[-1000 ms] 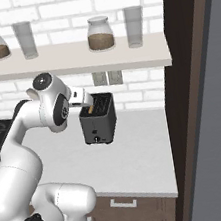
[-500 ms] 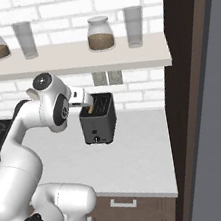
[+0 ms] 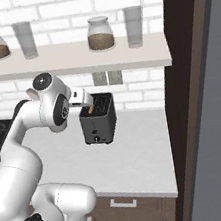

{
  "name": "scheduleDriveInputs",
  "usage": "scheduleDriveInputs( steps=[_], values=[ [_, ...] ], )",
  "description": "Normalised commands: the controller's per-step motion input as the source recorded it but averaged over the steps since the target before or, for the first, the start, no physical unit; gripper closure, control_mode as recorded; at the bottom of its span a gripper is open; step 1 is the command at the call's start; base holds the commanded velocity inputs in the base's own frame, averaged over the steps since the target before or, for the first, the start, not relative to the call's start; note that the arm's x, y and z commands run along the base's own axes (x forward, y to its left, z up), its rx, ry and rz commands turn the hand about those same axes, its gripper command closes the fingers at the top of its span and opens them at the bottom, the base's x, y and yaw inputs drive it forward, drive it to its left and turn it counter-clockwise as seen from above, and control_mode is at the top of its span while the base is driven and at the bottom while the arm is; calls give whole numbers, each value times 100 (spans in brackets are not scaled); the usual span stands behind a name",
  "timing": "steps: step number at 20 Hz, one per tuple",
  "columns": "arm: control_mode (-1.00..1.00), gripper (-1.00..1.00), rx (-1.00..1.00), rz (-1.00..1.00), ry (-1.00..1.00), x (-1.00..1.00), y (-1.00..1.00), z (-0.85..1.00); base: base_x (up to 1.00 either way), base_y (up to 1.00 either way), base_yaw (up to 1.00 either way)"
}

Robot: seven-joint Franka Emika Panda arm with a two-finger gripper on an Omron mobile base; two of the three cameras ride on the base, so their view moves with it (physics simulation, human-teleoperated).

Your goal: Start the toaster. Once the lever pops up, take the bread to the plate on the dining counter.

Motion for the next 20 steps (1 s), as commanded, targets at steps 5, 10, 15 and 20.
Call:
scheduleDriveInputs(
  steps=[5,10,15,20],
  values=[
    [-100,-100,0,0,0,0,0,0,0,0,0],
    [-100,-100,0,0,0,0,0,0,0,0,0],
    [-100,-100,0,0,0,0,0,0,0,0,0],
    [-100,-100,0,0,0,0,0,0,0,0,0]
  ],
)
